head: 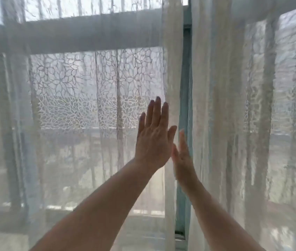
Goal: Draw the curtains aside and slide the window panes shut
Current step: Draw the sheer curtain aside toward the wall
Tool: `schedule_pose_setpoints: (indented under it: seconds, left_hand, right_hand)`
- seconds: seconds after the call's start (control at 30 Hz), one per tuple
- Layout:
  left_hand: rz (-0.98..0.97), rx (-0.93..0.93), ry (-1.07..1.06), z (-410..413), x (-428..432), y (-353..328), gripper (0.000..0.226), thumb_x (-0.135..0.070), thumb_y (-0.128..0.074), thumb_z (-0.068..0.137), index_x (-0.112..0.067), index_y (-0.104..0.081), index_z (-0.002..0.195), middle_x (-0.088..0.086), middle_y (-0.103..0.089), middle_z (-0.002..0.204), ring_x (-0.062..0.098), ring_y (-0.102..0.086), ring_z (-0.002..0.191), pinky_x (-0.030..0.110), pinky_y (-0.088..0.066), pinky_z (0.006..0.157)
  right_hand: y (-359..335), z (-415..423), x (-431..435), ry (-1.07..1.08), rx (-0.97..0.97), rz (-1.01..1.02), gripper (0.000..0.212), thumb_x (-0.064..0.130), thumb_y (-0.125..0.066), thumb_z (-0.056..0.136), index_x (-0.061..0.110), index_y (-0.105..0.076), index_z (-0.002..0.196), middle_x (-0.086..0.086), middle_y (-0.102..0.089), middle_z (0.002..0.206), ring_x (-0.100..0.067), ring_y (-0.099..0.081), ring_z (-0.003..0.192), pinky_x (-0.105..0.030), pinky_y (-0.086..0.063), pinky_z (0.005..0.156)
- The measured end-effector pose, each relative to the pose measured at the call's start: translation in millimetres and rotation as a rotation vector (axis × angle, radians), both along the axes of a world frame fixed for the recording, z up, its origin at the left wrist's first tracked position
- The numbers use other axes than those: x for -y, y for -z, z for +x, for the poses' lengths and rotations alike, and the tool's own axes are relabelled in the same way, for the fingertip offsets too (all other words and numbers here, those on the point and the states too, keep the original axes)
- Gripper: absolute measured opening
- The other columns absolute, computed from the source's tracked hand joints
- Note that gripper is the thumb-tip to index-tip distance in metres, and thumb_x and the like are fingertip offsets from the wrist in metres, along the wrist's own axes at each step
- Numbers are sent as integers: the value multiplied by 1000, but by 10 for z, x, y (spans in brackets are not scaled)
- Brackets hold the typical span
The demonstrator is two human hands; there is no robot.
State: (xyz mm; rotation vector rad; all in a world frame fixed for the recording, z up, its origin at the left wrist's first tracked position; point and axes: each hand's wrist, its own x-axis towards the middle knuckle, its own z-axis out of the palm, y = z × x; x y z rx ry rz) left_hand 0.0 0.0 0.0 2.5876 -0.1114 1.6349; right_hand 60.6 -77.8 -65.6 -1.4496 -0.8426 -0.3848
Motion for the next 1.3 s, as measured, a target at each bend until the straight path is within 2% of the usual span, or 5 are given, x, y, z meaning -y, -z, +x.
schedule_pose_setpoints:
  seconds: [0.2, 0.33, 0.93, 1.1, 1.3]
  left_hand:
    - [152, 109, -239, 234, 165, -513, 66, -35, -33, 98, -13, 2, 149, 8, 9, 157, 21, 13, 143, 42, 5, 116]
    - [254, 96, -439, 325, 128, -692, 66, -42, -32, 97, -17, 1, 149, 10, 11, 156, 25, 14, 143, 47, 6, 114]
    - [224, 91, -763, 458, -329, -1099, 82, -56, -46, 88, -32, 6, 148, 16, 20, 153, 45, 18, 137, 62, 1, 108]
    - [273, 133, -880, 474, -501, -1111, 85, -62, -45, 85, -31, 4, 148, 15, 15, 154, 46, 12, 138, 66, -2, 107]
    - [286, 167, -955, 296, -778, -1103, 82, -63, -44, 85, -34, 0, 148, 14, 11, 156, 46, 9, 139, 68, -4, 105]
  right_hand:
    - [9, 47, -143, -60, 198, -41, 91, 66, -46, 79, 33, 5, 147, 13, 1, 157, -5, -6, 142, -47, -18, 115]
    - [-8, 118, -277, -3, 169, -19, 103, 65, -58, 75, 41, 17, 142, 13, 19, 155, -2, 12, 141, -47, -6, 117]
    - [-287, 97, -956, -238, 50, 32, 97, 72, -55, 67, 65, 22, 125, 19, 7, 153, -15, -4, 144, -59, -10, 113]
    - [-308, 110, -1137, -257, 103, -56, 82, 63, -47, 83, 48, 9, 142, 0, -21, 155, -29, -30, 137, -55, -29, 107]
    - [-297, -49, -1357, -147, 245, -24, 60, 46, -23, 91, 18, -27, 144, -5, -52, 114, -26, -48, 106, -50, -36, 97]
